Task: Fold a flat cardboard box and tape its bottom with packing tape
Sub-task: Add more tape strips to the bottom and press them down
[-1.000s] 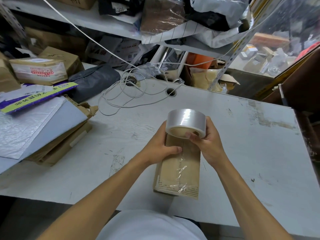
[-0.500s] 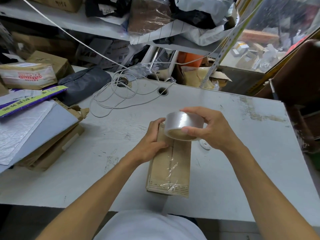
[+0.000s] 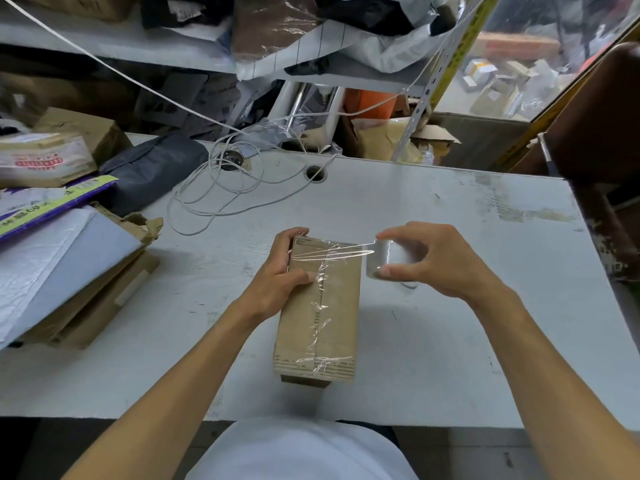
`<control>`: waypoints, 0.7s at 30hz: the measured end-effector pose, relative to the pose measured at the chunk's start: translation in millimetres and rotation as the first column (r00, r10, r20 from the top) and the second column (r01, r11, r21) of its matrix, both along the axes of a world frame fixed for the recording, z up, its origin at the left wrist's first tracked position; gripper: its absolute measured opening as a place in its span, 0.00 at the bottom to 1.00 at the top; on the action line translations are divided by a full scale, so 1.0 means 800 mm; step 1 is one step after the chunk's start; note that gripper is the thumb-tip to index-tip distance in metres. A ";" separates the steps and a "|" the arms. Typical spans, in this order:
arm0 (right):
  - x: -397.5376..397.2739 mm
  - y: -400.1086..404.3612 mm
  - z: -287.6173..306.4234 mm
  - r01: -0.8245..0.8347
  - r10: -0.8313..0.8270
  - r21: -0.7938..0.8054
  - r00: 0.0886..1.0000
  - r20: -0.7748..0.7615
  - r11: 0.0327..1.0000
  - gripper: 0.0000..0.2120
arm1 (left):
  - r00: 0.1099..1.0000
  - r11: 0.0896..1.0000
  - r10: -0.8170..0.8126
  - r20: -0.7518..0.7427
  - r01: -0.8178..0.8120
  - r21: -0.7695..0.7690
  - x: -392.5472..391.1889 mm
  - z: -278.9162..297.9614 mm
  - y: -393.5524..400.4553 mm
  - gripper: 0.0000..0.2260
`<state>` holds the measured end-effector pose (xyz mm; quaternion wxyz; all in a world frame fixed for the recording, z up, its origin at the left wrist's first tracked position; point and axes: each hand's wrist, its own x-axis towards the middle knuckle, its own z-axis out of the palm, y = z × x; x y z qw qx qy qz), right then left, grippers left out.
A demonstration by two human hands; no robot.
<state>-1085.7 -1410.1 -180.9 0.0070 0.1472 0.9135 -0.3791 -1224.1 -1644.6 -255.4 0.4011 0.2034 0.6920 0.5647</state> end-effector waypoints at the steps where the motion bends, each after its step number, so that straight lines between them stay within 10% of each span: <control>1: 0.001 0.001 -0.006 0.010 -0.010 -0.022 1.000 0.003 1.000 0.21 | 1.000 1.000 0.006 -0.003 -0.006 0.009 0.001 0.001 -0.001 0.33; 16: 0.010 -0.010 -0.062 0.123 -0.126 -0.211 0.992 0.000 0.970 0.19 | 0.998 0.999 0.012 -0.064 -0.014 -0.033 0.012 0.013 -0.002 0.33; 21: 0.013 -0.021 -0.064 0.148 -0.151 -0.179 0.988 -0.008 0.973 0.15 | 0.970 0.978 0.184 -0.157 -0.196 -0.069 0.018 0.015 0.019 0.09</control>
